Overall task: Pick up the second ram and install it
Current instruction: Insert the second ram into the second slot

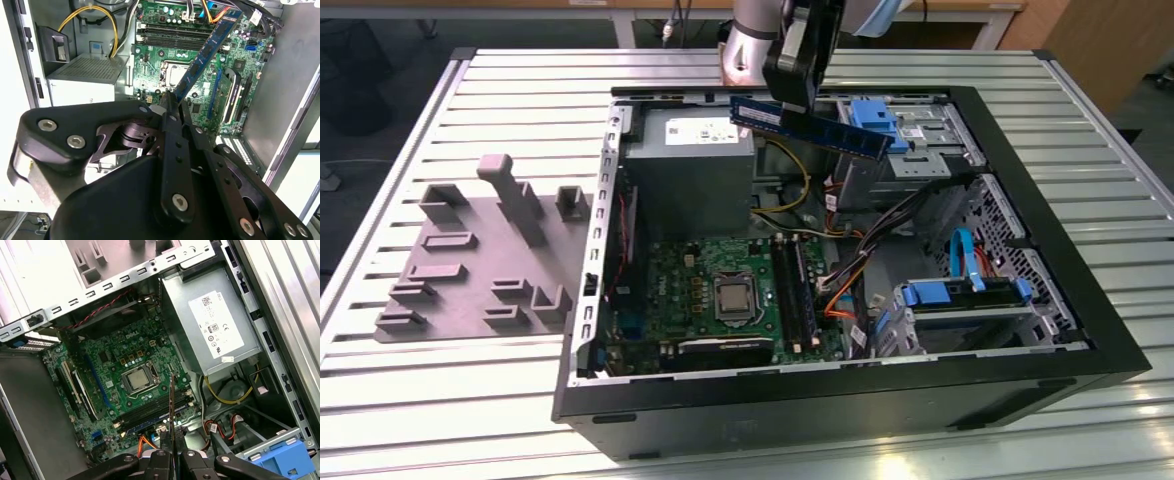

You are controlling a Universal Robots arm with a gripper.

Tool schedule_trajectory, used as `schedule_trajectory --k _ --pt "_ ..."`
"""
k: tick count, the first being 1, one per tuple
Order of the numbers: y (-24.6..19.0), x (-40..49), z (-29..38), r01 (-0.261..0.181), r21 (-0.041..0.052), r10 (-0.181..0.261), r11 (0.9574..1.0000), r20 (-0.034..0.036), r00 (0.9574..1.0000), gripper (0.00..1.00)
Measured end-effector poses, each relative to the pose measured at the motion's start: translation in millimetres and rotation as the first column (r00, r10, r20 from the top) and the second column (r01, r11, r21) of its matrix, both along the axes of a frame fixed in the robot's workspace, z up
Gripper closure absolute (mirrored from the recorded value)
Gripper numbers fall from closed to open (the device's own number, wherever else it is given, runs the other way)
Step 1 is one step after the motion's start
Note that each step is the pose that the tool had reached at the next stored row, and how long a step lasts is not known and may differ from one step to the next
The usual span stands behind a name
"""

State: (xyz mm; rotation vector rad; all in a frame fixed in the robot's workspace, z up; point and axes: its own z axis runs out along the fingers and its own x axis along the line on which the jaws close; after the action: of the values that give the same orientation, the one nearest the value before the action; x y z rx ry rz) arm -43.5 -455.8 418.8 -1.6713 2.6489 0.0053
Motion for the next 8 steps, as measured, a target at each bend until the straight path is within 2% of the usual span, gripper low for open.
schedule_trajectory --k 8 --pt "0.0 0.0 0.0 0.0 -0.0001 0.0 1.0 0.0 1.0 0.86"
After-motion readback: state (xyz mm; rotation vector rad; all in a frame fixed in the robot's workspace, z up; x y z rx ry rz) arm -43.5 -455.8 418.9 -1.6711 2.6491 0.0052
